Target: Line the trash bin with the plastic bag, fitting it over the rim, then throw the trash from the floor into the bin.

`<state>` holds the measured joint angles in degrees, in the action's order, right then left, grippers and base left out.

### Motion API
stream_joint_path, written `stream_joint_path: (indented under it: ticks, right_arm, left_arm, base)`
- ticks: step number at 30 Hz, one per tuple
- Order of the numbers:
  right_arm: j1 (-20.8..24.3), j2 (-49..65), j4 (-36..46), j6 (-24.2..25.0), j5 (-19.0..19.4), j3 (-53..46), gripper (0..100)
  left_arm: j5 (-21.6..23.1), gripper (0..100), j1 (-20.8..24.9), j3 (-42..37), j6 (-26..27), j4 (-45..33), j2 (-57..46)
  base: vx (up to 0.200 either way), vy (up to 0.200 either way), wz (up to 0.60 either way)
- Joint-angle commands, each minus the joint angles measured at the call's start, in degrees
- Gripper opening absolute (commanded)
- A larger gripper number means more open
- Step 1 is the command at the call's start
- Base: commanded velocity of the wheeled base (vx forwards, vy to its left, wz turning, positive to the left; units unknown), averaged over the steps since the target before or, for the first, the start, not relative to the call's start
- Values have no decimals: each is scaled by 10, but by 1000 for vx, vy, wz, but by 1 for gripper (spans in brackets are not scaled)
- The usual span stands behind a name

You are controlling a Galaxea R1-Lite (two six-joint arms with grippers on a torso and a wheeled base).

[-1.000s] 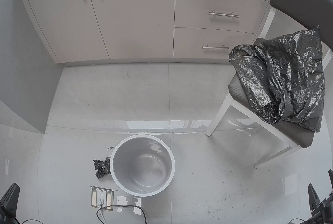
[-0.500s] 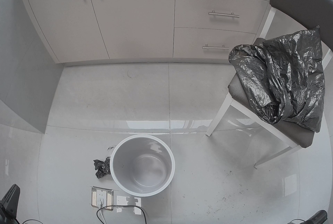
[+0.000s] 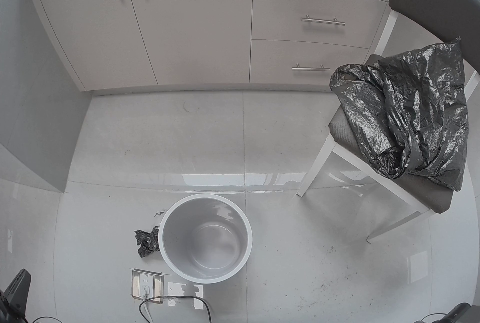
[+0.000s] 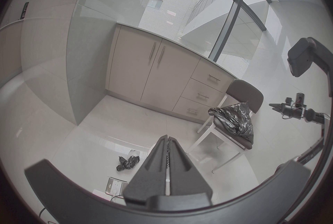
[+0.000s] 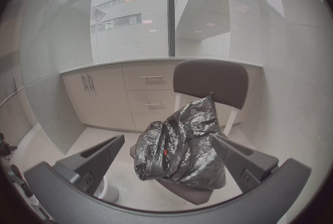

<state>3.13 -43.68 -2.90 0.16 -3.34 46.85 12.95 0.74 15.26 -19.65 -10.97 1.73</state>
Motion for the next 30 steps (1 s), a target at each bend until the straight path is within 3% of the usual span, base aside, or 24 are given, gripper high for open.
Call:
stream_joint_path:
  ticks: [1, 5, 10, 17, 21, 22, 23, 30]
  right_arm:
    - [181, -218, -66, 77, -128, 63, 100]
    - [272, -279, -117, 98, -240, 64, 100]
    - [296, -308, -113, 76, -318, 58, 100]
    - [326, -355, -113, 48, -345, 42, 100]
    - [336, -389, -114, 30, -431, 32, 100]
    - [336, -389, -114, 30, -431, 32, 100]
    - [336, -392, -118, 13, -465, 18, 100]
    - [308, -390, -117, 10, -506, -10, 100]
  left_arm:
    - [1, 0, 6, 41, -12, -4, 92]
    - [1, 0, 5, 68, -14, -2, 190]
    - [1, 0, 8, 64, -15, -3, 239]
    - [1, 0, 32, 60, -16, -2, 275]
    - [1, 0, 34, 58, -14, -3, 267]
    - [1, 0, 34, 58, -14, -3, 267]
    - [-2, 0, 34, 63, -14, 0, 267]
    - [1, 0, 35, 59, -13, 1, 270]
  base:
    - [0, 0, 0]
    - [0, 0, 0]
    - [0, 0, 0]
    - [0, 0, 0]
    - [0, 0, 0]
    - [0, 0, 0]
    - [0, 0, 0]
    - [0, 0, 0]
